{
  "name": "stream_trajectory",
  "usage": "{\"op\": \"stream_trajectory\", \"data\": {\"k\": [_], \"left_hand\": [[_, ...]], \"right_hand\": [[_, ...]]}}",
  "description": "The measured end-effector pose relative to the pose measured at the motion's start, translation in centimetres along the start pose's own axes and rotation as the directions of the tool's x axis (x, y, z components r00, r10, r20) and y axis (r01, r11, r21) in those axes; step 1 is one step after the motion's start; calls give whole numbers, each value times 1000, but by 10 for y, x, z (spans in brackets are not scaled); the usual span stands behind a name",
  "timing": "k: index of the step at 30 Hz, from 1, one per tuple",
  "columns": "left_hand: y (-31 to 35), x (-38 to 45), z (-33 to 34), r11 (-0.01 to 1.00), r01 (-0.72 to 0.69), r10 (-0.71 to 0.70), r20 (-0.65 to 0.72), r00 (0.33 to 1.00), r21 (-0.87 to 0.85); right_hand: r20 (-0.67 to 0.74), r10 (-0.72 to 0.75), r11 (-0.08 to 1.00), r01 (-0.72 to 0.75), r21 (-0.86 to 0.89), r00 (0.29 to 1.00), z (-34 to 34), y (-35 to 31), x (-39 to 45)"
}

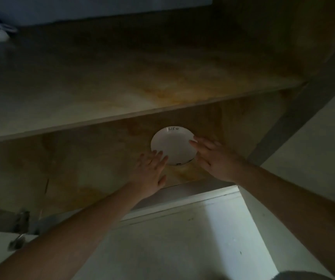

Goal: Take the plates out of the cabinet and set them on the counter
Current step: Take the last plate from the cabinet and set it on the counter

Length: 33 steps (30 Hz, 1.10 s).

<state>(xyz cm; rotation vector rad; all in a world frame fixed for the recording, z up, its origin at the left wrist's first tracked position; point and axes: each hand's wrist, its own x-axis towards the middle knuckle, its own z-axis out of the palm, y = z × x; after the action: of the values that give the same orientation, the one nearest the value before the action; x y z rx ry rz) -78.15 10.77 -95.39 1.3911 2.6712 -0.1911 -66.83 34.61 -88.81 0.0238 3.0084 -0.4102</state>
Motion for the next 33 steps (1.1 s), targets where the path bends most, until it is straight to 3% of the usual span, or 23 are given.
{"op": "stream_trajectory", "data": {"k": [4,10,13,18,23,28,31,33], "left_hand": [[-10,23,26,999,35,-33,120,992,-9],[-11,40,45,993,90,-72,220,973,-72],[-10,42,57,993,64,-40,238,970,-95],[-14,42,66,986,43,-14,175,984,-162],[-16,40,65,993,-12,21,77,997,-115],[-22,39,63,988,-150,151,18,988,-41],[-24,35,64,969,-229,230,-4,973,-87],[-27,33,65,950,-214,206,-59,977,-227]], "right_hand": [[104,31,992,-17,-124,994,32,3,27],[332,131,988,-97,-117,934,83,-10,55],[372,175,983,-142,-116,912,106,-9,57],[367,150,986,-111,-125,918,123,-7,61],[271,83,992,-55,-110,959,124,-4,56],[214,-27,988,59,-144,976,123,-2,50],[216,-76,994,92,-65,973,121,-2,51],[146,-11,996,-2,95,989,116,0,54]]}}
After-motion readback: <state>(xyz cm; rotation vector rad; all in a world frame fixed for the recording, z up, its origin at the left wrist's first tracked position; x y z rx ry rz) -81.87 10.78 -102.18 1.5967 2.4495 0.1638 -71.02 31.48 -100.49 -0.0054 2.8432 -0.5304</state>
